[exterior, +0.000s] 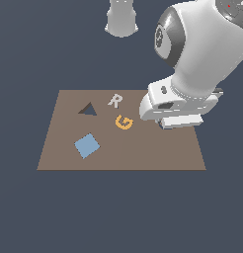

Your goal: Insert a designated object into the corresponding slot on a board.

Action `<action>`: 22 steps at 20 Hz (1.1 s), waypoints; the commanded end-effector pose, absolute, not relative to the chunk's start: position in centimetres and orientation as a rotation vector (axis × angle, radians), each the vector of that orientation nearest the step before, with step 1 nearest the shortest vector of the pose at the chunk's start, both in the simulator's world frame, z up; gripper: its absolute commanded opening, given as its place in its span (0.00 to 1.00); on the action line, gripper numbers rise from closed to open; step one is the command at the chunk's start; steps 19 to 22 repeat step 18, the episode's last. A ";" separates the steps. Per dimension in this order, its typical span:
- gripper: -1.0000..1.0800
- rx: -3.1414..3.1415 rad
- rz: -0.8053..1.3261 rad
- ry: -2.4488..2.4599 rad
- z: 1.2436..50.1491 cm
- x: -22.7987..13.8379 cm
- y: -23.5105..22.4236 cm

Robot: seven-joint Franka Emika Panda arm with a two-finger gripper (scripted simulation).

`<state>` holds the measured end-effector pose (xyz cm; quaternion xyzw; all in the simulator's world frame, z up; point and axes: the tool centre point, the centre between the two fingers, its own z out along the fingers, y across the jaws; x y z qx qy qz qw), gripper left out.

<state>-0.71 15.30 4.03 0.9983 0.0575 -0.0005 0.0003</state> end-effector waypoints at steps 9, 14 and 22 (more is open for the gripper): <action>0.96 3.136 -0.001 0.176 3.0 -0.6 15.2; 0.96 3.136 -0.001 0.176 3.0 -0.6 15.2; 0.96 3.136 -0.001 0.176 3.0 -0.6 15.2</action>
